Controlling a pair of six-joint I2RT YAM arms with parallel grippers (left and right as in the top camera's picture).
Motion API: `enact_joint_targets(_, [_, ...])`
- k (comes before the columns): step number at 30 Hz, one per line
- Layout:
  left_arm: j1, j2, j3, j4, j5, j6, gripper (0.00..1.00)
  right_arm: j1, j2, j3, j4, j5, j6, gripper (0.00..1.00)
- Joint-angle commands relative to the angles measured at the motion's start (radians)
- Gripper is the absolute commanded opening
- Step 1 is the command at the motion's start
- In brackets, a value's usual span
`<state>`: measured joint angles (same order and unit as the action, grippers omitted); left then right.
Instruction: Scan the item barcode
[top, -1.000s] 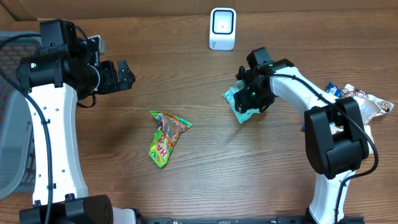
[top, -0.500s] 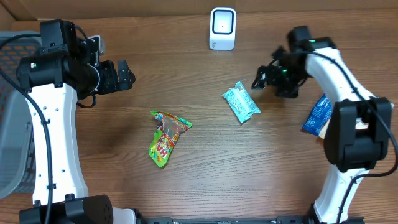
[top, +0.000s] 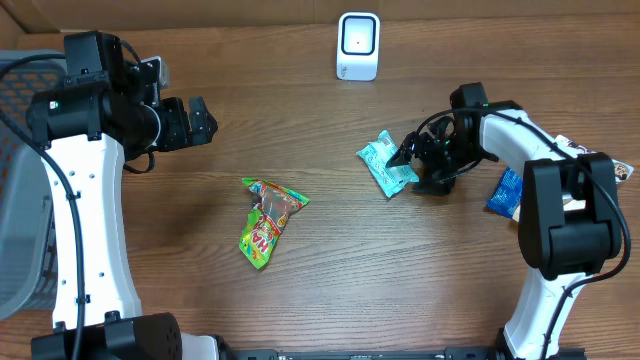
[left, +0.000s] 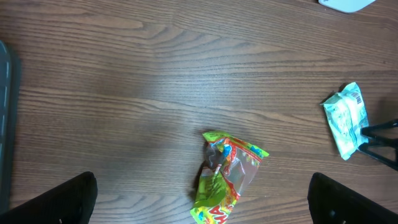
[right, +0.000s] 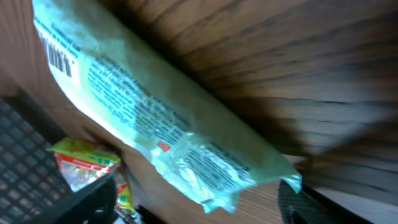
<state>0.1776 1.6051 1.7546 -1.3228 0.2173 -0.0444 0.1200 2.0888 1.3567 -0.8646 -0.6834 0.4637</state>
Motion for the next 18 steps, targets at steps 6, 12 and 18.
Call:
enact_joint_targets(6, [-0.002,-0.004,-0.005,0.000,0.012,0.023,1.00,0.006,0.004,-0.043,0.117,0.395,0.008,0.60])
enact_joint_targets(12, [-0.002,-0.004,-0.005,0.000,0.012,0.023,1.00,0.006,0.004,-0.043,0.290,0.413,-0.212,0.55])
enact_joint_targets(18, [-0.002,-0.004,-0.005,0.000,0.012,0.023,1.00,0.006,0.004,-0.041,0.316,0.333,-0.283,0.73])
